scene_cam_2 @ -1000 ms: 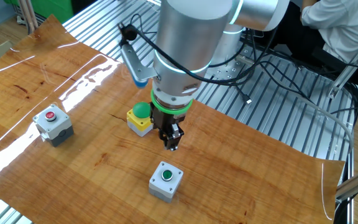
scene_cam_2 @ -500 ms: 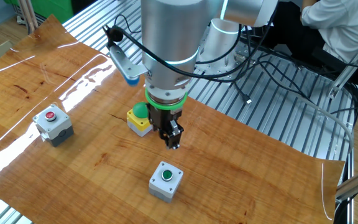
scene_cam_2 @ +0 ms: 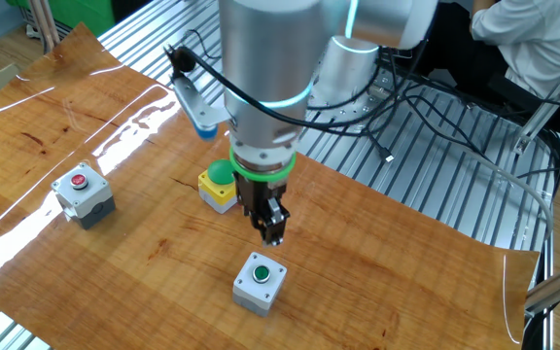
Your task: Press three buttons from left to right in sequence
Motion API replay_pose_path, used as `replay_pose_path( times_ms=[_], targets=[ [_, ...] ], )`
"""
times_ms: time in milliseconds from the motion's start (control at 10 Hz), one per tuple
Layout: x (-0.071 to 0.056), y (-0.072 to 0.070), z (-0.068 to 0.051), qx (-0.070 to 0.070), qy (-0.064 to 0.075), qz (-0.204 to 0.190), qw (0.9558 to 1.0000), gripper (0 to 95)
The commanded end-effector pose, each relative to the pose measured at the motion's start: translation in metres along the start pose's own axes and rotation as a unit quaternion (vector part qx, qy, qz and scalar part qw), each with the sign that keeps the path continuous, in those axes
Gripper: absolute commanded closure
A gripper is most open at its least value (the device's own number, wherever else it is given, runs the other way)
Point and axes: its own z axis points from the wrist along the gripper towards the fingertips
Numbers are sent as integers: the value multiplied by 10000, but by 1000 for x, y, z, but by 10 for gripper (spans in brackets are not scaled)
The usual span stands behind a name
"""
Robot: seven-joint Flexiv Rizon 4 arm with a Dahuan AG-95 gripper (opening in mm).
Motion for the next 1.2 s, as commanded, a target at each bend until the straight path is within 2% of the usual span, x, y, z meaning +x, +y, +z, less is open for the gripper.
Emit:
replay_pose_path(
  times_ms=[100, 1000, 1100, 1200],
  targets=[
    [-3, 4, 6, -61, -25, -23, 10000, 380],
    [-11, 15, 24, -172, -67, 57, 9998, 380],
    [-11, 15, 25, -179, -77, 58, 9998, 190],
    [-11, 15, 26, -186, -78, 56, 9998, 190]
  ],
)
